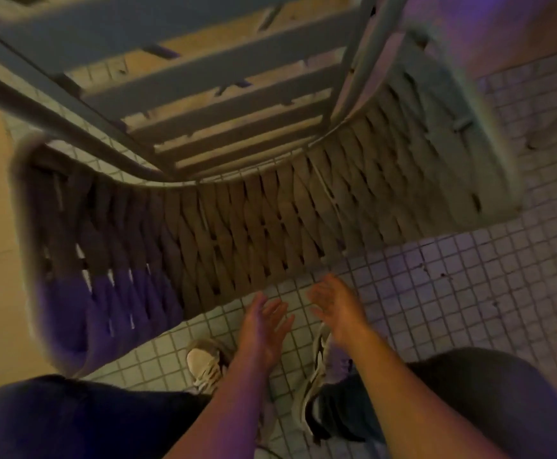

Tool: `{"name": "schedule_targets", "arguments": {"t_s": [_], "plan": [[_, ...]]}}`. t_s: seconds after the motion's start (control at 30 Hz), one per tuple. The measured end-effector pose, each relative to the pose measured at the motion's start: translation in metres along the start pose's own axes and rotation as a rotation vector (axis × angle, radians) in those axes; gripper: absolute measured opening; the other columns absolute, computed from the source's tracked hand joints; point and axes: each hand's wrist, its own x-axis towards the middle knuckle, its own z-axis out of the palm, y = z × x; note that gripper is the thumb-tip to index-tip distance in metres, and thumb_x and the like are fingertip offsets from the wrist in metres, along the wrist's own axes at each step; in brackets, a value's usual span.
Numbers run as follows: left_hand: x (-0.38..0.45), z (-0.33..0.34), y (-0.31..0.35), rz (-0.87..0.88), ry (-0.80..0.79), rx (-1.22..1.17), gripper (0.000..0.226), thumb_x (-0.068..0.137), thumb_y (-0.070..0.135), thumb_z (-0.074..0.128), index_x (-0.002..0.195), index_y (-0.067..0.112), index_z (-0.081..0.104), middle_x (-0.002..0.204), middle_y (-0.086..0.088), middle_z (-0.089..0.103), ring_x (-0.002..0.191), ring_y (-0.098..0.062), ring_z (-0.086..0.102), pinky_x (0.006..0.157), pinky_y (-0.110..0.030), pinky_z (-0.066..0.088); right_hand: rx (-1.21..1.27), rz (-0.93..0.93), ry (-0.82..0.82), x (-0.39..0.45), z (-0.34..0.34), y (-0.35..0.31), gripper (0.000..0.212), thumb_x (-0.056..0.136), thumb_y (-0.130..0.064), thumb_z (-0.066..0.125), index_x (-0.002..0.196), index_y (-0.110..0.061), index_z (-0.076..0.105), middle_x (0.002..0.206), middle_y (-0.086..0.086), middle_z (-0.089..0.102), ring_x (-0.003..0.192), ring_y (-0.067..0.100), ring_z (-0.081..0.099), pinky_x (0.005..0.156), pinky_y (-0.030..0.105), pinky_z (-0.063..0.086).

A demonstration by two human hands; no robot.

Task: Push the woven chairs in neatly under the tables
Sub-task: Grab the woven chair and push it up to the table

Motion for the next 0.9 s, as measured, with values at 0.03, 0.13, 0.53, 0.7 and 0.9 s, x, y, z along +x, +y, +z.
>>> {"name": "schedule_targets", "arguments": {"t_s": [0.03, 0.13, 0.53, 0.7, 0.9], "plan": [[0.019, -0.003, -0.003, -0.006, -0.002, -0.03, 0.053, 0.097, 0.034, 0.045, 0.142, 0.007, 0.036, 0.141, -0.018, 0.045, 0.127, -0.03, 0.048, 0.097, -0.043, 0.042, 0.024, 0.02, -0.003, 0.017, 0.001, 0.007, 0.032, 0.096, -0.035, 0.05, 0.116, -0.011, 0.057, 0.108, 0.012, 0.063, 0.096, 0.024, 0.061, 0.075, 0.034, 0.049], [0.084, -0.013, -0.011, -0.01, 0.01, -0.132, 0.053, 0.096, 0.032, 0.049, 0.142, 0.01, 0.036, 0.138, -0.017, 0.045, 0.133, -0.031, 0.043, 0.1, -0.045, 0.041, 0.111, 0.066, -0.024, 0.077, 0.006, 0.027, 0.019, 0.097, -0.028, 0.049, 0.087, -0.013, 0.056, 0.088, 0.009, 0.057, 0.077, 0.022, 0.059, 0.065, 0.032, 0.048], [0.206, -0.036, -0.01, 0.181, 0.15, -0.261, 0.049, 0.089, 0.014, 0.06, 0.137, 0.017, 0.051, 0.134, -0.008, 0.058, 0.094, -0.019, 0.061, 0.069, -0.027, 0.049, 0.234, -0.069, -0.019, 0.208, 0.01, 0.047, 0.044, 0.095, -0.038, 0.051, 0.136, -0.021, 0.052, 0.107, 0.001, 0.066, 0.091, 0.017, 0.063, 0.066, 0.03, 0.051], [0.209, -0.032, -0.013, 0.247, 0.116, -0.274, 0.048, 0.09, 0.026, 0.06, 0.137, 0.024, 0.05, 0.136, -0.006, 0.058, 0.119, -0.025, 0.058, 0.078, -0.032, 0.05, 0.295, -0.118, 0.044, 0.217, 0.02, 0.046, 0.045, 0.092, -0.036, 0.056, 0.134, -0.021, 0.054, 0.123, 0.006, 0.063, 0.108, 0.024, 0.06, 0.079, 0.035, 0.05], [0.204, -0.04, -0.012, 0.248, 0.092, -0.254, 0.048, 0.092, 0.026, 0.058, 0.138, 0.02, 0.049, 0.139, -0.01, 0.055, 0.096, -0.017, 0.061, 0.076, -0.029, 0.049, 0.295, -0.131, 0.141, 0.211, 0.016, 0.045, 0.046, 0.093, -0.033, 0.057, 0.131, -0.008, 0.056, 0.118, 0.009, 0.062, 0.085, 0.015, 0.059, 0.089, 0.035, 0.048]]}}
